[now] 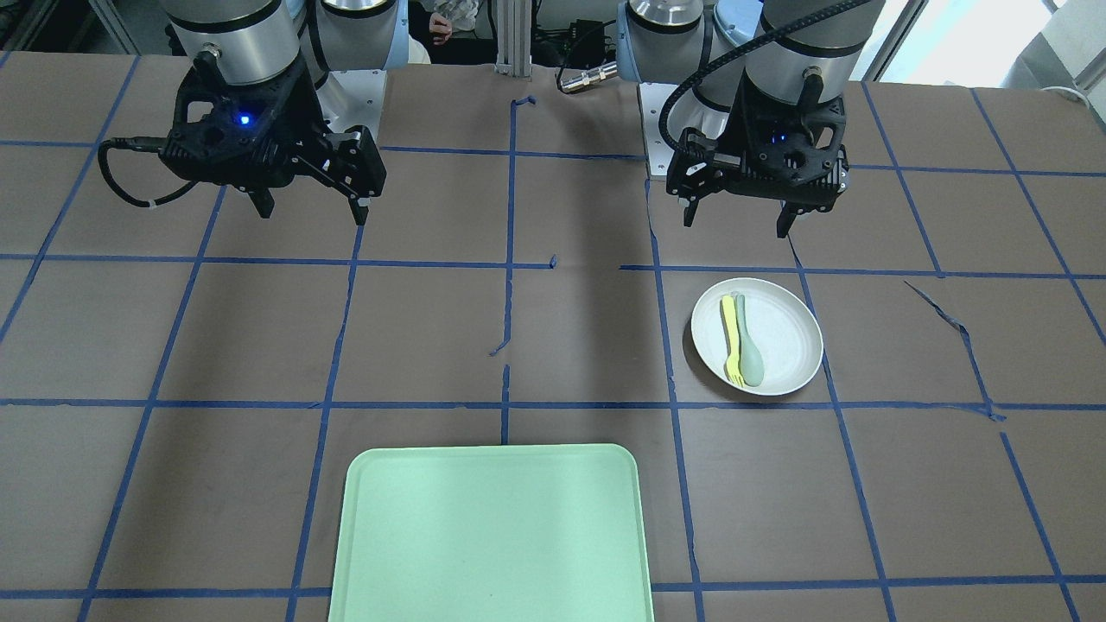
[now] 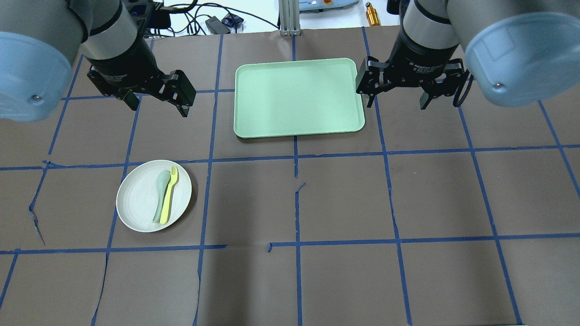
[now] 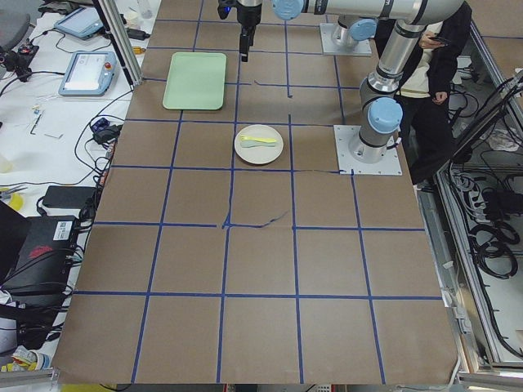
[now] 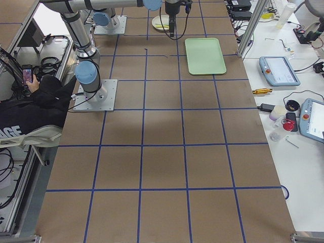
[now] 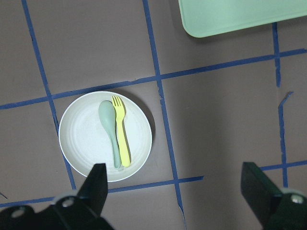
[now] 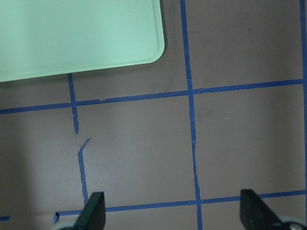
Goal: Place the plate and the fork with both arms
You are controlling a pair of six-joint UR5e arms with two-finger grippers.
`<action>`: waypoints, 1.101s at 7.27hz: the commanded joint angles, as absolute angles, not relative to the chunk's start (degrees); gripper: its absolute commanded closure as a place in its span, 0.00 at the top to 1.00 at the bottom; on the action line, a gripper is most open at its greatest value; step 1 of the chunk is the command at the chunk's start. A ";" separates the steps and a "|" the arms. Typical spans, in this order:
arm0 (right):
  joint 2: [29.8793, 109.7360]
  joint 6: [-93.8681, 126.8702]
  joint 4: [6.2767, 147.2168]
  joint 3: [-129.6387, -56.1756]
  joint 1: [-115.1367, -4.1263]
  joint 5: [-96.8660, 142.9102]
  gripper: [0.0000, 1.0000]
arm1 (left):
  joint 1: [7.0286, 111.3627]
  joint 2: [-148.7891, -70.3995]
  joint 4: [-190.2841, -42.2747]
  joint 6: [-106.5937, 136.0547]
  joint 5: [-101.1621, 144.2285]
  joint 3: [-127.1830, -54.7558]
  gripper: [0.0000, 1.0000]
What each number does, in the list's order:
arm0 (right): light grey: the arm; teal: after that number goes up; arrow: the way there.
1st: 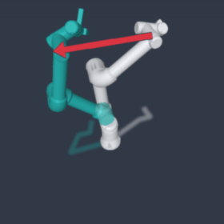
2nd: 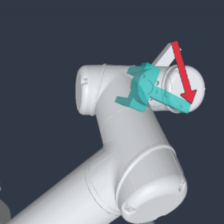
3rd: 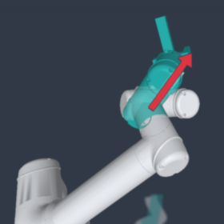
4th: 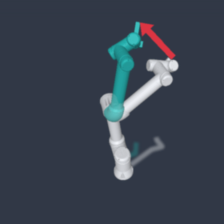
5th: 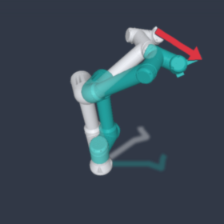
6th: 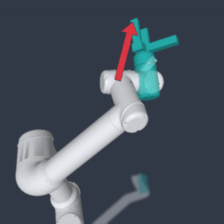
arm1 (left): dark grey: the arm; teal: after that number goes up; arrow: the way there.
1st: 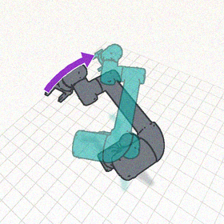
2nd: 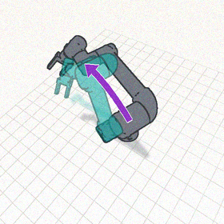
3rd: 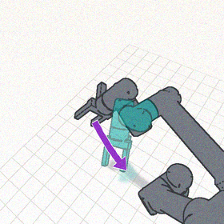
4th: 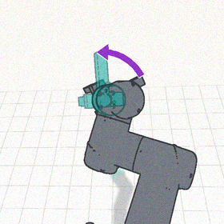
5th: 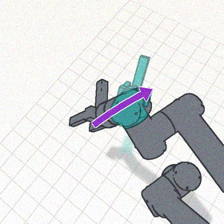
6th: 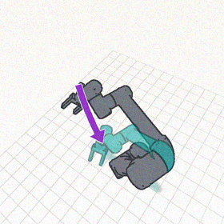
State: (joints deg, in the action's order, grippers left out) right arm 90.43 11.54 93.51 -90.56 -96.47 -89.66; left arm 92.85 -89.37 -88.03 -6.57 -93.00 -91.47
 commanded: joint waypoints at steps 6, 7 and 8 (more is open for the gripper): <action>89.91 11.60 93.52 -91.05 -96.50 -89.74 1.00 | 60.23 -94.82 -49.16 -31.45 -90.71 -128.82 0.81; 89.83 11.60 93.52 -91.05 -96.50 -89.74 1.00 | 59.34 -96.40 -48.09 -31.38 -87.66 -129.11 0.67; 89.82 11.69 93.52 -91.05 -96.50 -89.82 1.00 | 59.15 -98.33 -46.25 -31.12 -87.54 -129.02 0.55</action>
